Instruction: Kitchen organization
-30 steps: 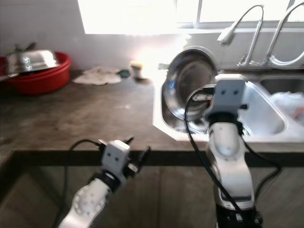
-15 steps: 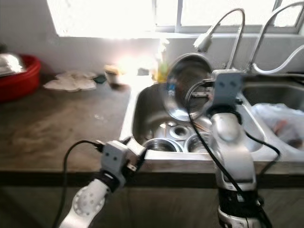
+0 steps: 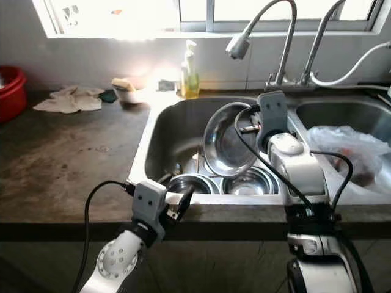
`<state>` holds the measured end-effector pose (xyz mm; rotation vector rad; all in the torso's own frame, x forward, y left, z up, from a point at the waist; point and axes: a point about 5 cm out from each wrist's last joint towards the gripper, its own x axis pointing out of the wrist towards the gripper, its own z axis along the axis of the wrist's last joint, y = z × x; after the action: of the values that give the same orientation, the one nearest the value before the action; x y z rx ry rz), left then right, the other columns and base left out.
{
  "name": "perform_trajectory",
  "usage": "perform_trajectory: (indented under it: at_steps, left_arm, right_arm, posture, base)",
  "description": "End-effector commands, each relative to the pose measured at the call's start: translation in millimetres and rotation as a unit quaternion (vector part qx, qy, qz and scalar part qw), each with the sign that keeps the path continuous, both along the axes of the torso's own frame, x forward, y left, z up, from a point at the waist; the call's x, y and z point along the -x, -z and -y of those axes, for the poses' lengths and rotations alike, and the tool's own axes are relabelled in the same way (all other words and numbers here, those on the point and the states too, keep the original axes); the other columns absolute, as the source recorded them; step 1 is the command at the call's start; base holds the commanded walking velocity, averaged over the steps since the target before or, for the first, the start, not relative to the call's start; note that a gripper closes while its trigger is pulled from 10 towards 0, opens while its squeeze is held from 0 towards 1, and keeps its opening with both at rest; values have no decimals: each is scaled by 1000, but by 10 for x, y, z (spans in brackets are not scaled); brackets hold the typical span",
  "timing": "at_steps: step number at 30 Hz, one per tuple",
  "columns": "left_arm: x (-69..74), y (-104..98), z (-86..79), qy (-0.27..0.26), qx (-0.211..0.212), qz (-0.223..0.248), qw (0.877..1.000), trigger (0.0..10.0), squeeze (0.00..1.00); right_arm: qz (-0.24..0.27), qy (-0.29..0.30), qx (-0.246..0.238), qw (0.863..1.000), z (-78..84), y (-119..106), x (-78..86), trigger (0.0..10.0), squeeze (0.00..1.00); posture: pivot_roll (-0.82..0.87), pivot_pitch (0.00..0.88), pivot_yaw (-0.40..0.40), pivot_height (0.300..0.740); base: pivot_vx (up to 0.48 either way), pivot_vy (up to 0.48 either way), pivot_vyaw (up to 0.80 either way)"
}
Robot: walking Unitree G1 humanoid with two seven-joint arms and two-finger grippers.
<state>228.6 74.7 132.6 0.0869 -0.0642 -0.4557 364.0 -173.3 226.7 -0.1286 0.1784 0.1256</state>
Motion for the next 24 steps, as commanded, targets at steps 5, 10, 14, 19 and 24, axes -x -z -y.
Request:
perform_trajectory:
  at_steps: [5,10,14,19,24]
  left_arm:
    - [72,-4,-10,-4,2,-13,1000,10000,0]
    - [147,-17,-18,-6,5,-20,1000,10000,0]
    - [189,-28,-27,-6,8,-26,1000,10000,0]
    - [238,-44,-29,-6,8,-34,999,10000,0]
    - [255,-48,-27,-5,9,-38,999,10000,0]
  right_arm:
    - [-63,-40,-22,997,-55,161,-142,10000,0]
    - [-97,-70,-30,992,-172,317,-206,10000,0]
    - [-113,-75,-37,990,-211,396,-215,10000,0]
    - [-152,-109,-49,981,-296,570,-171,10000,0]
    - [-159,-114,-51,979,-302,630,-141,10000,733]
  posture:
    - [102,86,-70,740]
    - [117,109,-78,740]
    - [124,127,-80,740]
    - [126,150,-79,740]
    - [127,154,-78,740]
  base:
    - [0,0,0]
    - [0,0,0]
    - [0,0,0]
    - [0,0,0]
    - [0,0,0]
